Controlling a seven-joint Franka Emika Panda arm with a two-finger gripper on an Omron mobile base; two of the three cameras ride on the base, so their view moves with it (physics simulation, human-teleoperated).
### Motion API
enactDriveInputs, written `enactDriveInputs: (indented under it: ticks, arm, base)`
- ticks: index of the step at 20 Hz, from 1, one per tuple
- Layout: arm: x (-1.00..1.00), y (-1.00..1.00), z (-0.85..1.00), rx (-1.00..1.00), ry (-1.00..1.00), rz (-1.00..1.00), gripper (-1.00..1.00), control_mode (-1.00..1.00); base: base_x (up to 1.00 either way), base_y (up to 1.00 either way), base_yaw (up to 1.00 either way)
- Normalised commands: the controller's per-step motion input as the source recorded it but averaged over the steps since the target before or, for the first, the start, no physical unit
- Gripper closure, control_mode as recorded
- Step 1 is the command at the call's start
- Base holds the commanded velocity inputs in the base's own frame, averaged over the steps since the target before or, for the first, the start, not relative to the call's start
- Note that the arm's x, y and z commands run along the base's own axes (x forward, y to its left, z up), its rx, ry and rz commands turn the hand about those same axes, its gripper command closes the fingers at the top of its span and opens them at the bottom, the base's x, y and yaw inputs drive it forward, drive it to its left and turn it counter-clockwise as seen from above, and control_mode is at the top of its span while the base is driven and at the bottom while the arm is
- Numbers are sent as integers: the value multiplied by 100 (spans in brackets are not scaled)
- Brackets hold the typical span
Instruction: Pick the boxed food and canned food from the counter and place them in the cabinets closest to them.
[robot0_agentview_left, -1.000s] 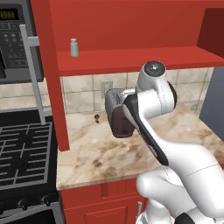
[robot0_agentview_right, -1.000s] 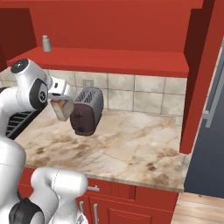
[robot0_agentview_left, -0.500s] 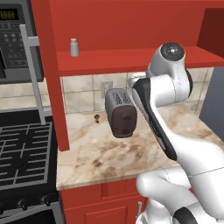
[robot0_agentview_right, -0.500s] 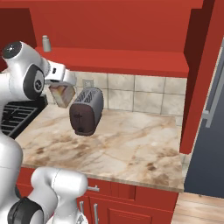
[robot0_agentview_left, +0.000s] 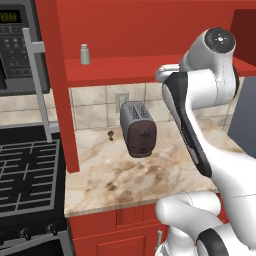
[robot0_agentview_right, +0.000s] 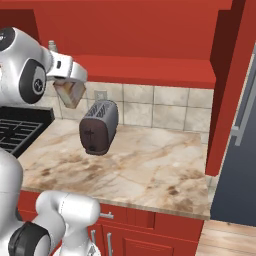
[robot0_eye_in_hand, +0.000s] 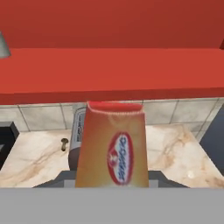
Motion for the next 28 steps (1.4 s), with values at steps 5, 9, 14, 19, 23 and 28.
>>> enactDriveInputs:
  ticks: [5,9,14,19,23,28]
  arm:
    - [-11,0,15,0,-17,1,100,-100]
    - [0,-1,22,0,-8,7,100,-100]
    - [0,-2,20,0,-1,11,100,-100]
    - [0,0,7,0,-1,6,100,-100]
    - [3,0,1,0,-4,0,100,-100]
    - [20,0,1,0,-2,0,100,-100]
  base:
    - [0,0,0]
    - [0,0,0]
    - [0,0,0]
    - [0,0,0]
    - [0,0,0]
    - [0,0,0]
